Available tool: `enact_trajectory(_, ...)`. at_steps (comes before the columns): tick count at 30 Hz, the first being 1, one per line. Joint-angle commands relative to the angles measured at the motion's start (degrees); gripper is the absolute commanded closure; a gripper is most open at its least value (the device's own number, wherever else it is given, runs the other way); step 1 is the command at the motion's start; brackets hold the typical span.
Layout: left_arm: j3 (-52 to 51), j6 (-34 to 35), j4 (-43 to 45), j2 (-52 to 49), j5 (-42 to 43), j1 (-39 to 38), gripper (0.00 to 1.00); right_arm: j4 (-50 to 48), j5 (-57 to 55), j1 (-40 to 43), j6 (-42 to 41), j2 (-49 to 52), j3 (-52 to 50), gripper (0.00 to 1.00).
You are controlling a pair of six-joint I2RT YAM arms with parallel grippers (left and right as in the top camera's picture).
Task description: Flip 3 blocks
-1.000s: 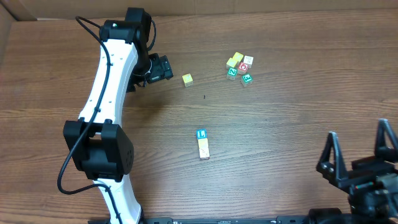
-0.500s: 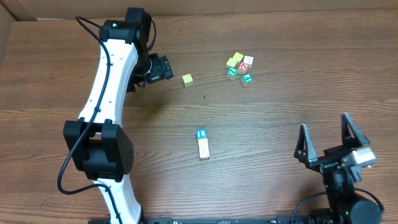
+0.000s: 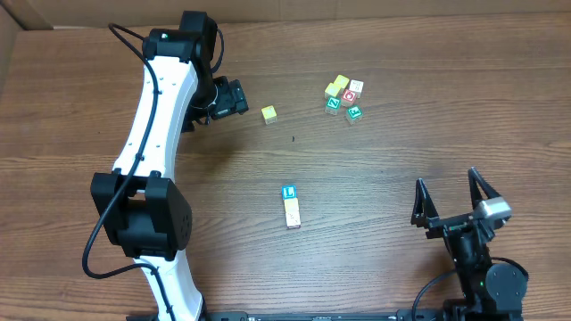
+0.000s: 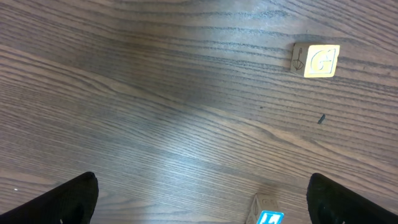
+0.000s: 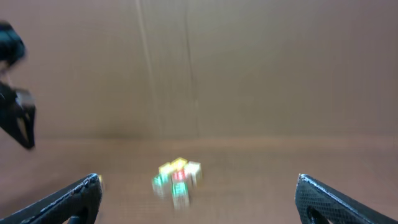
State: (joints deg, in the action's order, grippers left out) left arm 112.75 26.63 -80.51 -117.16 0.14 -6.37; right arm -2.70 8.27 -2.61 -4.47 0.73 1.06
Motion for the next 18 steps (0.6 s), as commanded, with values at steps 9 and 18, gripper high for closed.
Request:
enact_trajectory(9,-0.13,-0.26,0.04,0.70,-0.59,-0.39,0.00,6.91,-0.68,0.37,10.91,-0.57,-0.63,0.00)
enact_trajectory(18,-0.13,-0.26,0.04,0.70,-0.59,-0.39,0.00,6.88,-0.70,0.37,10.10,-0.57,-0.63,0.00)
